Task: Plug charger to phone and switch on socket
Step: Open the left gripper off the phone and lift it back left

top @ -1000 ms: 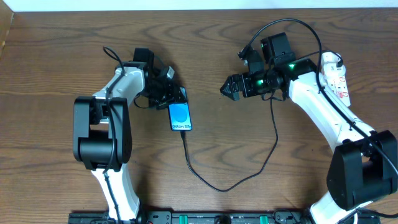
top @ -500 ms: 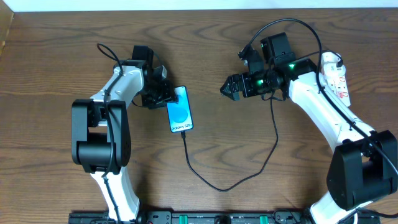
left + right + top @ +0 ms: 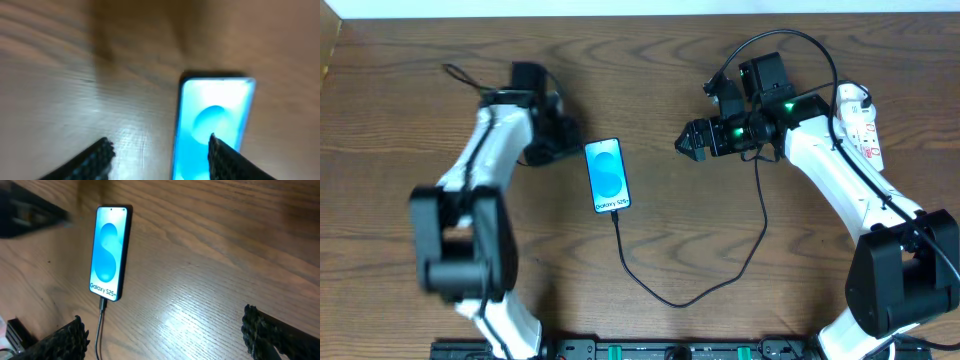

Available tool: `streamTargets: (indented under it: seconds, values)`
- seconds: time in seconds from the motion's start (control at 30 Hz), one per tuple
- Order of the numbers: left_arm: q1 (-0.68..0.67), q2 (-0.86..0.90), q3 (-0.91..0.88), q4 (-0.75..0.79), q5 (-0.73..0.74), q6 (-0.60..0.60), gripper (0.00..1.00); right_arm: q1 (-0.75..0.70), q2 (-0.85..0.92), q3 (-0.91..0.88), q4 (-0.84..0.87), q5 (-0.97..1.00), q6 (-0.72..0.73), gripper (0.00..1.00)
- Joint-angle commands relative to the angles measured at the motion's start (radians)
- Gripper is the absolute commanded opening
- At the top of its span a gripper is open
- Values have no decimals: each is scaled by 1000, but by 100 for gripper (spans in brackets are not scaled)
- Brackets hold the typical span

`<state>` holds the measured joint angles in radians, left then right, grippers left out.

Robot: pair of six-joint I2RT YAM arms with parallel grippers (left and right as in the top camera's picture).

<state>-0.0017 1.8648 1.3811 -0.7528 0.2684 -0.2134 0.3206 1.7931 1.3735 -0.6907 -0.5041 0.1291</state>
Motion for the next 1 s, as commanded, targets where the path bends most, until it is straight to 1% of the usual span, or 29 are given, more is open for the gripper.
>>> streamTargets:
  seconds: [0.0,0.07,0.1,0.13,0.3,0.47,0.6,0.97]
  values:
    - [45,-177,34,-2,-23,-41,68,8,6,18,2,5,7,97]
    - [69,-268,34,-2,-23,-62,70,8,6,18,2,5,7,97]
    - [78,-308,34,-2,-23,-62,86,8,6,18,2,5,7,97]
    - [87,-348,34,-2,-23,-62,97,8,6,18,2,4,7,97]
    - [110,-513,34,-2,-23,-61,98,8,6,18,2,4,7,97]
    - [110,-610,34,-2,-23,-61,98,8,6,18,2,5,7,95]
    - [110,-642,34,-2,-23,-62,98,8,6,18,-5,4,8,94]
    - [110,-642,34,-3,-23,-61,98,8,6,18,-5,-19,9,94]
